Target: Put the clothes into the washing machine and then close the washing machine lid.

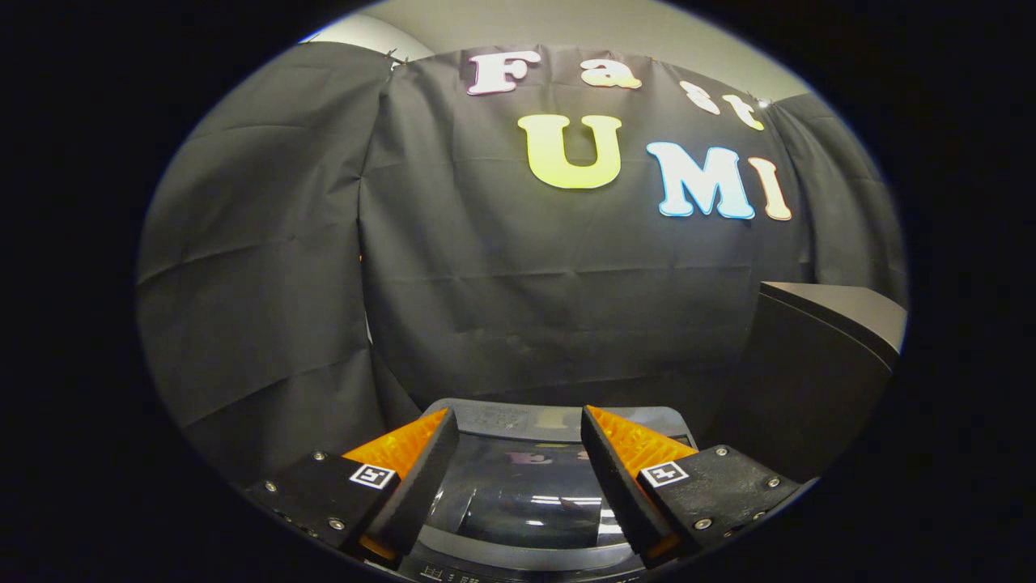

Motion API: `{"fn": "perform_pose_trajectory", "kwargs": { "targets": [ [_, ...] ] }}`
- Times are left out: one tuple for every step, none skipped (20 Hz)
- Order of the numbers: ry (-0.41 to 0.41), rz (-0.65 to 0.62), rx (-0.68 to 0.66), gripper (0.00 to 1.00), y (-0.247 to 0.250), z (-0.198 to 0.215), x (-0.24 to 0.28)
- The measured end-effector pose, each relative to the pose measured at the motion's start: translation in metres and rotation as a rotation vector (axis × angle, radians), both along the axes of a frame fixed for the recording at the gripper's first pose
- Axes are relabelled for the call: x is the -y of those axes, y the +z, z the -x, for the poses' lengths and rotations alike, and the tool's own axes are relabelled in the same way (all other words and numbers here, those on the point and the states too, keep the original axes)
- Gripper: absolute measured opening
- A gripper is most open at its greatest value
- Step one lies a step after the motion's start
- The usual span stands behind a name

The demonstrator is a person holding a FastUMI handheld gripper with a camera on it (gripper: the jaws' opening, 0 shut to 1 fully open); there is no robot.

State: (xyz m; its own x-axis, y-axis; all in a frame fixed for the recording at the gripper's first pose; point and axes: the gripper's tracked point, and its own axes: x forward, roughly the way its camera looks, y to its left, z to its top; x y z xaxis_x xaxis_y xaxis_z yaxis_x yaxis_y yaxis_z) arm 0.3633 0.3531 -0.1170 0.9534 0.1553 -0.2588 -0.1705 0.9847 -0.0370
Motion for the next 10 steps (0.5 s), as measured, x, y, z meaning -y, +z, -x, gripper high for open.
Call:
{"fn": "perform_pose_trajectory", "kwargs": {
  "targets": [
    [0.002, -0.002, -0.002, 0.95, 0.0, 0.001, 0.0],
    [0.008, -0.006, -0.006, 0.95, -0.001, 0.005, -0.001],
    [0.012, -0.006, -0.009, 0.95, 0.0, 0.007, -0.002],
    [0.017, -0.003, -0.005, 0.95, 0.005, 0.011, -0.002],
    [0.026, -0.002, 0.005, 0.95, 0.012, 0.015, -0.002],
    [0.036, -0.004, 0.015, 0.95, 0.02, 0.02, -0.003],
    [0.044, -0.007, 0.027, 0.95, 0.028, 0.025, -0.003],
    [0.051, -0.011, 0.038, 0.94, 0.038, 0.032, -0.002],
    [0.056, -0.013, 0.052, 0.94, 0.048, 0.038, 0.001],
    [0.058, -0.012, 0.066, 0.94, 0.06, 0.044, 0.005]
  ]
}}
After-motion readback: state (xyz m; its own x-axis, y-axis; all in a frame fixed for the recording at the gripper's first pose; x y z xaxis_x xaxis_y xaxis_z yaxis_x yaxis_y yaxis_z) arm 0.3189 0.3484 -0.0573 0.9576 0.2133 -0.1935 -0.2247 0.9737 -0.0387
